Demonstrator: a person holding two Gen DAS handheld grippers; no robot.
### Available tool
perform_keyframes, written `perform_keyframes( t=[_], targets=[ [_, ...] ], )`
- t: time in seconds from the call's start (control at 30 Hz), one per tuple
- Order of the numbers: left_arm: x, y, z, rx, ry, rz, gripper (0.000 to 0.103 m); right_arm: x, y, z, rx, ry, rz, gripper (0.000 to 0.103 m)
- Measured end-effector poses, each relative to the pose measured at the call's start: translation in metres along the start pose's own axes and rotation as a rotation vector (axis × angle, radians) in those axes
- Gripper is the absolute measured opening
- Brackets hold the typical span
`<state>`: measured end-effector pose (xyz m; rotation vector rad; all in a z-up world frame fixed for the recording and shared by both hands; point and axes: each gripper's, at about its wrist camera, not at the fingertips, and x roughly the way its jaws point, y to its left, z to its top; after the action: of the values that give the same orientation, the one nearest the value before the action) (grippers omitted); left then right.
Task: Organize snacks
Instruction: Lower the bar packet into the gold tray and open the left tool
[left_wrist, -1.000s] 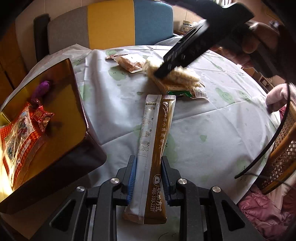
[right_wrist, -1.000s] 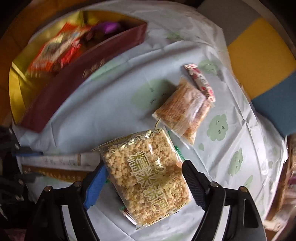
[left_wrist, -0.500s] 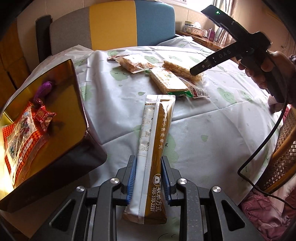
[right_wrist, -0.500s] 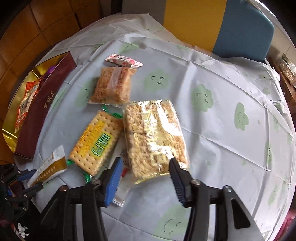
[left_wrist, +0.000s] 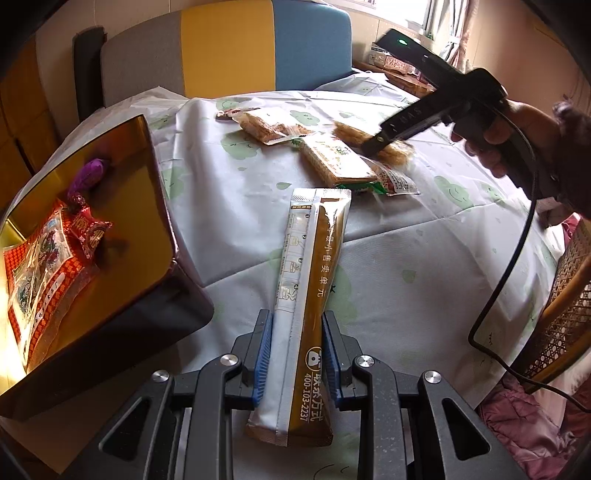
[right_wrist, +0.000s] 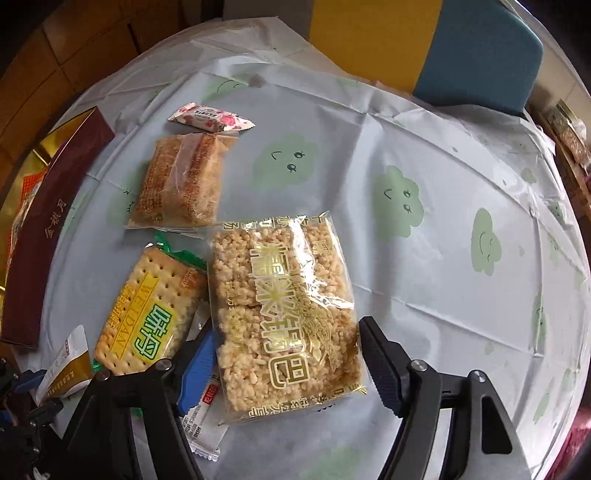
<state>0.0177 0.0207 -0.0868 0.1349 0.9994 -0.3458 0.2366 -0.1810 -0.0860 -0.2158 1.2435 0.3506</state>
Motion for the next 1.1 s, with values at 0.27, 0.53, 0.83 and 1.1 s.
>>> perform_keyframes(
  t=[0.27, 0.53, 0.83, 1.1],
  targets=[
    [-0.002, -0.005, 0.000, 0.016, -0.015, 0.027, 0.024, -0.002, -0.033, -0.043, 0.131, 0.079, -0.112, 0.076],
    [-0.025, 0.004, 0.005, -0.043, -0.075, -0.015, 0.022, 0.000, -0.046, -0.049, 0.212, 0.050, -0.052, 0.078],
    [-0.085, 0.058, 0.033, -0.280, -0.207, -0.051, 0.022, 0.000, -0.036, -0.058, 0.199, 0.044, -0.061, 0.078],
    [-0.066, 0.148, 0.073, -0.665, -0.141, 0.023, 0.022, -0.001, -0.034, -0.055, 0.173, 0.046, -0.073, 0.078]
  ],
)
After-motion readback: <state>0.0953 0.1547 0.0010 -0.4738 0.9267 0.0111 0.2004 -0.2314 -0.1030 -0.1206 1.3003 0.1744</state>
